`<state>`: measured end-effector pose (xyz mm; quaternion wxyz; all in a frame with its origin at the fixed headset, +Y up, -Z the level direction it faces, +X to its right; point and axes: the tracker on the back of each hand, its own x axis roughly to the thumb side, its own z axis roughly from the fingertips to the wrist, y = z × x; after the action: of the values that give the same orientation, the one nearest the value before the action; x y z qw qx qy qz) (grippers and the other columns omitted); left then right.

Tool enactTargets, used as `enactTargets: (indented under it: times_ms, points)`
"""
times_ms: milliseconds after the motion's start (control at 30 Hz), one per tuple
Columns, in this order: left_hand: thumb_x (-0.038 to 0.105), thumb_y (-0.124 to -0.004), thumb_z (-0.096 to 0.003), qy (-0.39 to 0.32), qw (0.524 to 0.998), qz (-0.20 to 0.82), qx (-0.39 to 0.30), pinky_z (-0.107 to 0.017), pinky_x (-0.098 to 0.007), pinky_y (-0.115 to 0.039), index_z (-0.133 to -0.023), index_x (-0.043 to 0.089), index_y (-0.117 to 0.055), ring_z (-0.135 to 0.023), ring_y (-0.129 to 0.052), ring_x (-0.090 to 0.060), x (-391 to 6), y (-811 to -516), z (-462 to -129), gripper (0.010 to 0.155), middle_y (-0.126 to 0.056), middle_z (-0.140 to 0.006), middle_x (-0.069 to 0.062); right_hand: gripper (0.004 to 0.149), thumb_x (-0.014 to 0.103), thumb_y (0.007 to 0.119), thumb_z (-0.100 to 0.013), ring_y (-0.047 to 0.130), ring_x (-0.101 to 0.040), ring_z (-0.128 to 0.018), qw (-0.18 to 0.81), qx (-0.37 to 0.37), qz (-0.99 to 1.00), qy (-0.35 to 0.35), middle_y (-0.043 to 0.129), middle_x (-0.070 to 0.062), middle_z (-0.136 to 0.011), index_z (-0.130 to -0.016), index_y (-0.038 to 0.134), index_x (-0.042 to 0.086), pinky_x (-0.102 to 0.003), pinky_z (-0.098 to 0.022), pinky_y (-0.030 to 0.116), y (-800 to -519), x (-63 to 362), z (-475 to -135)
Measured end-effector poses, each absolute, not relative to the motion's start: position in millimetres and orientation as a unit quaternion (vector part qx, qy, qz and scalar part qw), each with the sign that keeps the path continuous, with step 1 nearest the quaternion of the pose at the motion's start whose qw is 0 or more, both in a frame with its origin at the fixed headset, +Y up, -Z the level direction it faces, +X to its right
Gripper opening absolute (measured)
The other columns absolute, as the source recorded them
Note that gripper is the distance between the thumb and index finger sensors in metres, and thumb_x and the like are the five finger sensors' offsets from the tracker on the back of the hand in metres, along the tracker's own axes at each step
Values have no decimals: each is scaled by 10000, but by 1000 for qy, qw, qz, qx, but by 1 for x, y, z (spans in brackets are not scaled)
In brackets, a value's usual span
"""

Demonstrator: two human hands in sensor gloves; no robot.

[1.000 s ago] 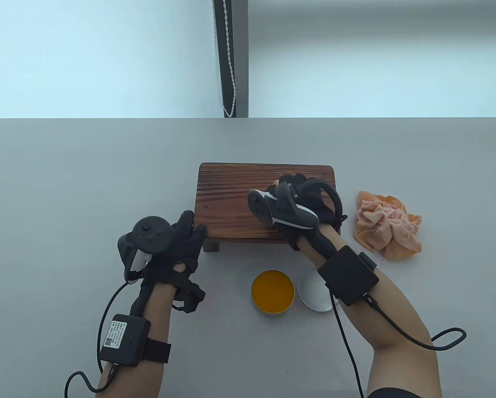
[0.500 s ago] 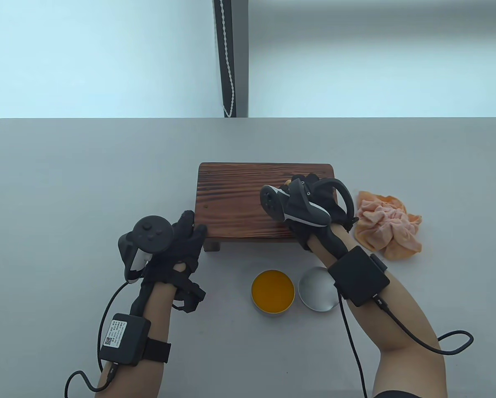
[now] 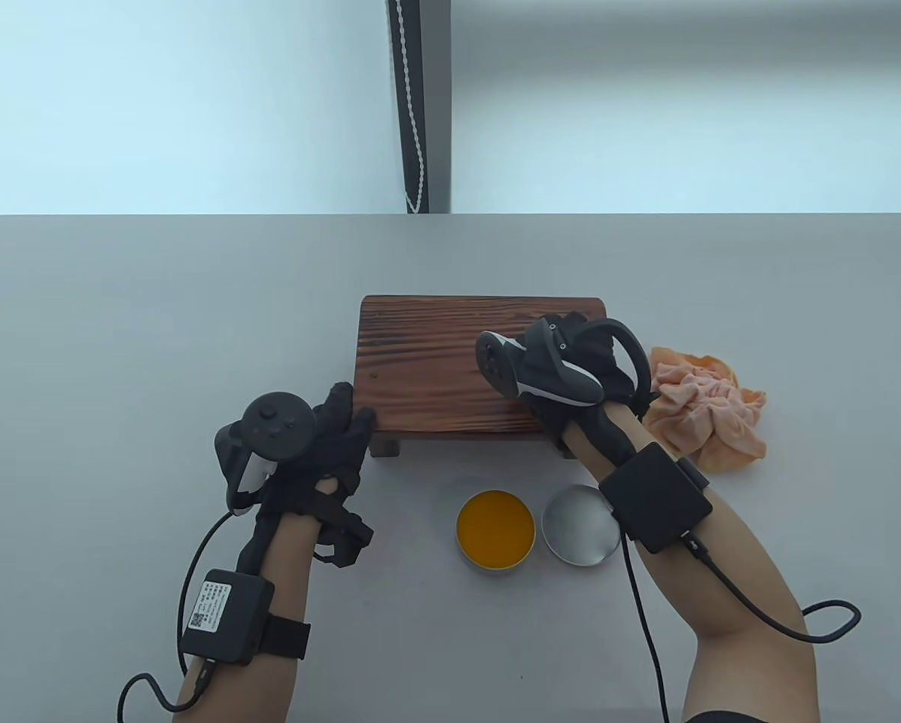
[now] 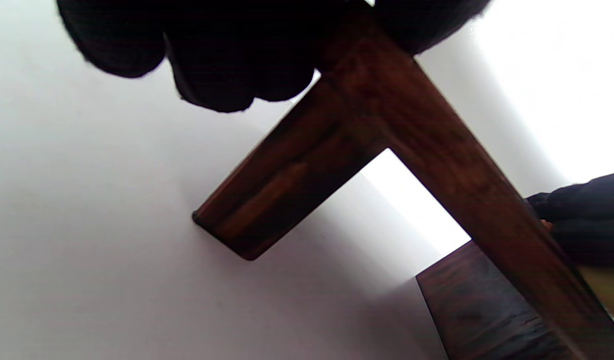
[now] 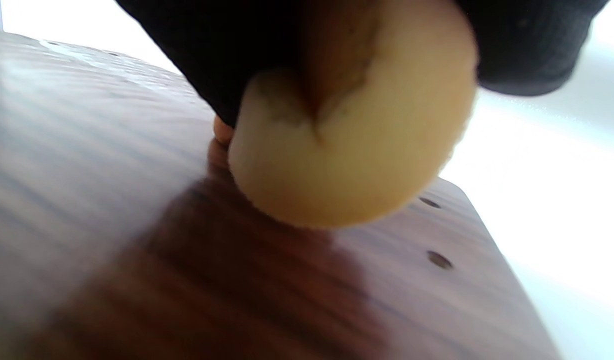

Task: Dip and apply wood wax on stool

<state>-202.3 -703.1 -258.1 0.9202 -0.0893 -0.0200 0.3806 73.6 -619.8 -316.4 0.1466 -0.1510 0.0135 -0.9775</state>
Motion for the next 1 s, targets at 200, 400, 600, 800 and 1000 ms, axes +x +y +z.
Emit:
enactTargets:
  times_ms: [200,400,600,800,1000]
  points:
    - [406,-683,-612,-21,920,381,-87,-601,-761,-697,-1145,-130,-521,-796,-865,-509,-203,-704,-258,772,-823,-943,-316,379,227,963,-492,1021,-438,-567,143,-188,-972,-8,1015,-275,-744,-868,947,178,-659,-455,859,-617,70,-296]
    - [404,-686,-612,-20,919,384,-88,-601,-764,-695,-1143,-131,-525,-794,-866,-513,-203,-704,-258,771,-825,-942,-319,382,232,949,-498,1022,-439,-574,136,-151,-979,-11,1008,-271,-762,-879,925,206,-656,-453,860,-618,86,-324]
    - [402,-692,-610,-19,916,392,-89,-600,-767,-695,-1139,-134,-525,-793,-867,-517,-203,-704,-258,771,-828,-941,-322,385,224,966,-487,1027,-438,-567,162,-194,-967,-33,1020,-275,-739,-867,946,160,-663,-454,862,-614,84,-299]
    - [404,-687,-611,-20,917,388,-89,-601,-765,-697,-1140,-131,-525,-794,-870,-509,-203,-704,-258,769,-829,-941,-318,374,235,957,-494,1025,-433,-580,153,-156,-976,4,1013,-265,-760,-867,935,220,-656,-461,862,-619,88,-318]
    - [402,-692,-610,-19,915,392,-90,-601,-768,-695,-1137,-136,-528,-794,-870,-513,-203,-704,-258,770,-830,-941,-322,385,225,962,-491,1030,-436,-572,220,-175,-960,-10,1021,-272,-746,-871,939,170,-659,-457,865,-618,86,-297]
